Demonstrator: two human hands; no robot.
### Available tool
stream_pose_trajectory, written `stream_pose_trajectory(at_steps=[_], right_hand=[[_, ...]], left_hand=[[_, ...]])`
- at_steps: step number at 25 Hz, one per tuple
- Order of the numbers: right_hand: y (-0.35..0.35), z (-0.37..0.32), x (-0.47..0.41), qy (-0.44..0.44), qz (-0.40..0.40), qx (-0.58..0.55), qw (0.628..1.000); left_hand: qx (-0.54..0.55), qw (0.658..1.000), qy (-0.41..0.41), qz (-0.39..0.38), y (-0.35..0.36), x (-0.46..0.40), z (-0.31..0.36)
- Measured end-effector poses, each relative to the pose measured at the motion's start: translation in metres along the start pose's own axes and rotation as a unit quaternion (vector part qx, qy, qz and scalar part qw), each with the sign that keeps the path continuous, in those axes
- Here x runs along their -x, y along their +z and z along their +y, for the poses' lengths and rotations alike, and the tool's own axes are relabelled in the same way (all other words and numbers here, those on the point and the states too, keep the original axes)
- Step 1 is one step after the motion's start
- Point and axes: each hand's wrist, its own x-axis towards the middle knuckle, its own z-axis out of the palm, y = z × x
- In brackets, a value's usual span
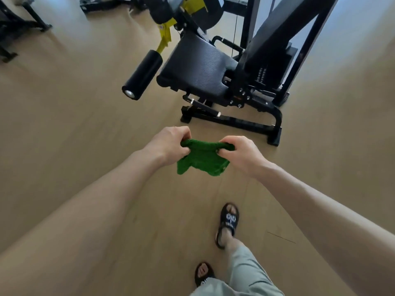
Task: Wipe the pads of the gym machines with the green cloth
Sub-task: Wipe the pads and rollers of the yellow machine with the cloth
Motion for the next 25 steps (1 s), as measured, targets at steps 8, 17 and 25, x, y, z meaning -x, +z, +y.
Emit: stream_pose_trajectory(at_steps=[8, 17, 25], right_hand=[[-0.006, 0.046, -0.25, 0.061, -0.001, -0.004, 0.998], [0.031, 0.103, -0.426, 0.159, 0.002, -0.04, 0.986], [0.079, 0.18, -0.564, 0.292, 0.114, -0.134, 0.94]], left_hand=[[-0.1, 0.994, 0.017, -0.045, -0.004, -0.245, -0.047], [-0.144, 0.981, 0.051, -0.122, 0.02, -0.455, -0.133], [-0.348, 0.923, 0.164, -0.011, 0.094, -0.59, -0.178]])
